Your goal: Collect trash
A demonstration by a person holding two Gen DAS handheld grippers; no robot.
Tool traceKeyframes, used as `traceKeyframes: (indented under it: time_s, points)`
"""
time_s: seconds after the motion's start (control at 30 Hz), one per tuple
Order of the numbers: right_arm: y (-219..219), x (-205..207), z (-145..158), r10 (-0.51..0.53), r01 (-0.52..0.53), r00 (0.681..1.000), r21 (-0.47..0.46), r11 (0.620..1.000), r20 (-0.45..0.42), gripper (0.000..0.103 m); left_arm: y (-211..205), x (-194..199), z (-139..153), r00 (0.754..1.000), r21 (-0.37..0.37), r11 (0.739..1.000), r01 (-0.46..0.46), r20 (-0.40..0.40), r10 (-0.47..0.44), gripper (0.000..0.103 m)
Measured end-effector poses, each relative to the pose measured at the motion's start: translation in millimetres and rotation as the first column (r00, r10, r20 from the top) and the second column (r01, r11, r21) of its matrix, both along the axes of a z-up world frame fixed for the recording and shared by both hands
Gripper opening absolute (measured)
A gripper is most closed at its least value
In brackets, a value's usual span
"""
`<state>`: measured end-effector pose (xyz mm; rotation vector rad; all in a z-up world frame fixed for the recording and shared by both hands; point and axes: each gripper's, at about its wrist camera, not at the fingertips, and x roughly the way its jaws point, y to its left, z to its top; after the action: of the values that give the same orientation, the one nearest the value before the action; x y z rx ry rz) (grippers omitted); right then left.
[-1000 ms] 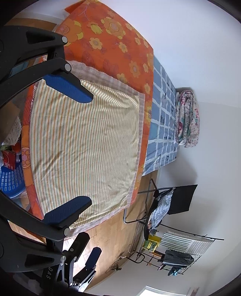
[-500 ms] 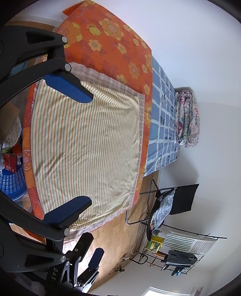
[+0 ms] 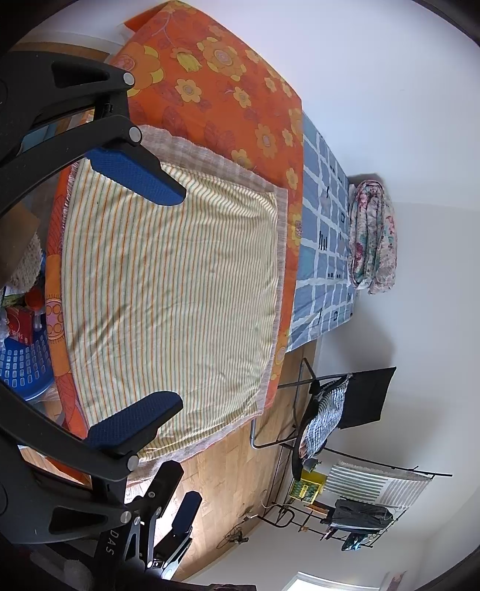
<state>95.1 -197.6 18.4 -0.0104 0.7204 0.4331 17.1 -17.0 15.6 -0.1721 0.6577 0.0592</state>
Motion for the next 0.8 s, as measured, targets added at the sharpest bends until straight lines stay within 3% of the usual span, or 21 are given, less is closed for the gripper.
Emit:
traceKeyframes:
  time_s: [0.8]
  points:
    - [-4.2, 3.1, -7.8, -0.026, 0.026, 1.0, -0.025, 0.999, -0.012, 0.082, 9.3, -3.3, -7.9, 1.0, 0.002, 1.0, -0.012, -0.025, 0.012, 0.102]
